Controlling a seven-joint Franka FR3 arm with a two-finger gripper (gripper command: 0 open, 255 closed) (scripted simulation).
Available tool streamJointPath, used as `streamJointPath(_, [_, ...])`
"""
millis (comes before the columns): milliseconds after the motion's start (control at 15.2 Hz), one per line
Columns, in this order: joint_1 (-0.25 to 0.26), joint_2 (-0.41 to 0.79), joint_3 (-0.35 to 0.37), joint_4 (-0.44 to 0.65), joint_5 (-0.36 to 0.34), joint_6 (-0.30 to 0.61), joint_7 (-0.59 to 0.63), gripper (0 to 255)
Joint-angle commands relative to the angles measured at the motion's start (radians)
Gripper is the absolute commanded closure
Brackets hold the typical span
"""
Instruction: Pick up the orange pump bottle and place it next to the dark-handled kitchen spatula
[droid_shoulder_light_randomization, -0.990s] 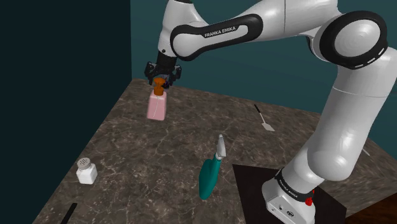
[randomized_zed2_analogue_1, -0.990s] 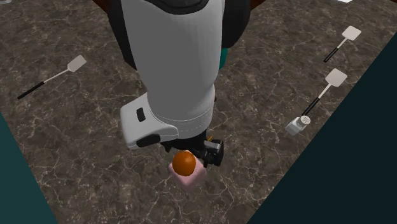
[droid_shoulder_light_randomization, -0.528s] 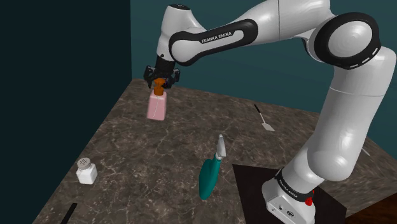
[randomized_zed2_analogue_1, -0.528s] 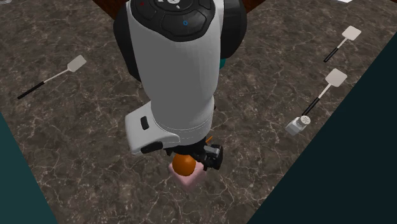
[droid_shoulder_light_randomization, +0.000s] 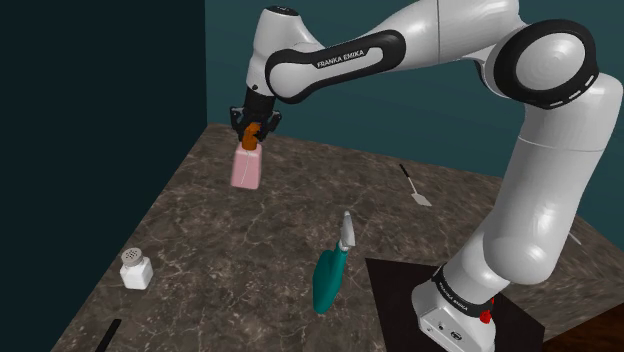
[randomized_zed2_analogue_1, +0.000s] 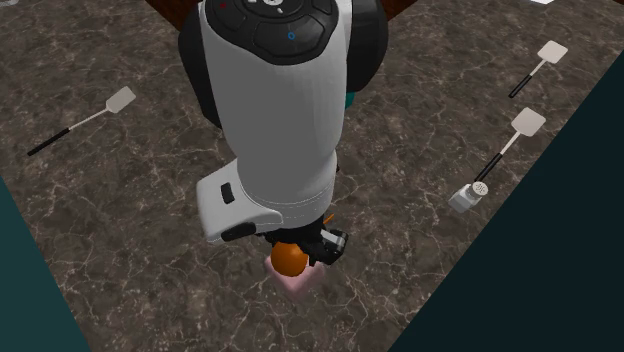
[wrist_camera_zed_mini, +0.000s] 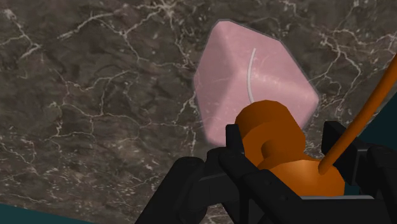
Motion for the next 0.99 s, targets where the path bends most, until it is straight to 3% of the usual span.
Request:
streamJointPath(0, [0.000,0.000,0.000,0.000,0.000,0.000,0.000,255])
streamJointPath(264, [0.000,0.000,0.000,0.000,0.000,0.000,0.000,255])
streamJointPath(924, [-0.004,-0.043,0.010,0.077,0.027,-0.117,-0.024,255])
